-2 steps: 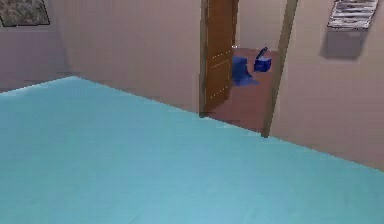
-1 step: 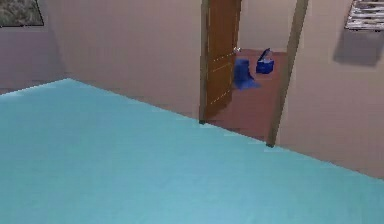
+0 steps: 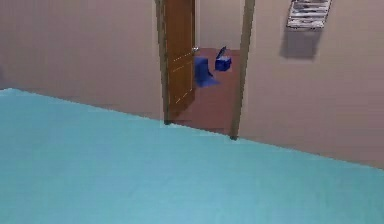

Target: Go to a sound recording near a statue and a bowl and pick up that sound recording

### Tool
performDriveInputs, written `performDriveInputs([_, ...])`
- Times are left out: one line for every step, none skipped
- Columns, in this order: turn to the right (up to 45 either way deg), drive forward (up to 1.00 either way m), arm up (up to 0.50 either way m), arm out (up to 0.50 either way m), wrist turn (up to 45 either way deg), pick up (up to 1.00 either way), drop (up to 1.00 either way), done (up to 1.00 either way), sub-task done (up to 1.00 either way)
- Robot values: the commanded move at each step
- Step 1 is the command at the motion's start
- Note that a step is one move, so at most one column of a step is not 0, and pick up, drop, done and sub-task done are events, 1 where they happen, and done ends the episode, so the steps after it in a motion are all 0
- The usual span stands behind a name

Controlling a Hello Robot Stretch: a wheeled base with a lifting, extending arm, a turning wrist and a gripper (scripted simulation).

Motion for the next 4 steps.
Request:
performDriveInputs([0.0, 1.0, 0.0, 0.0, 0.0, 0.0, 0.0, 0.0, 0.0])
performDriveInputs([0.0, 1.0, 0.0, 0.0, 0.0, 0.0, 0.0, 0.0, 0.0])
performDriveInputs([30.0, 0.0, 0.0, 0.0, 0.0, 0.0, 0.0, 0.0, 0.0])
performDriveInputs([0.0, 0.1, 0.0, 0.0, 0.0, 0.0, 0.0, 0.0, 0.0])
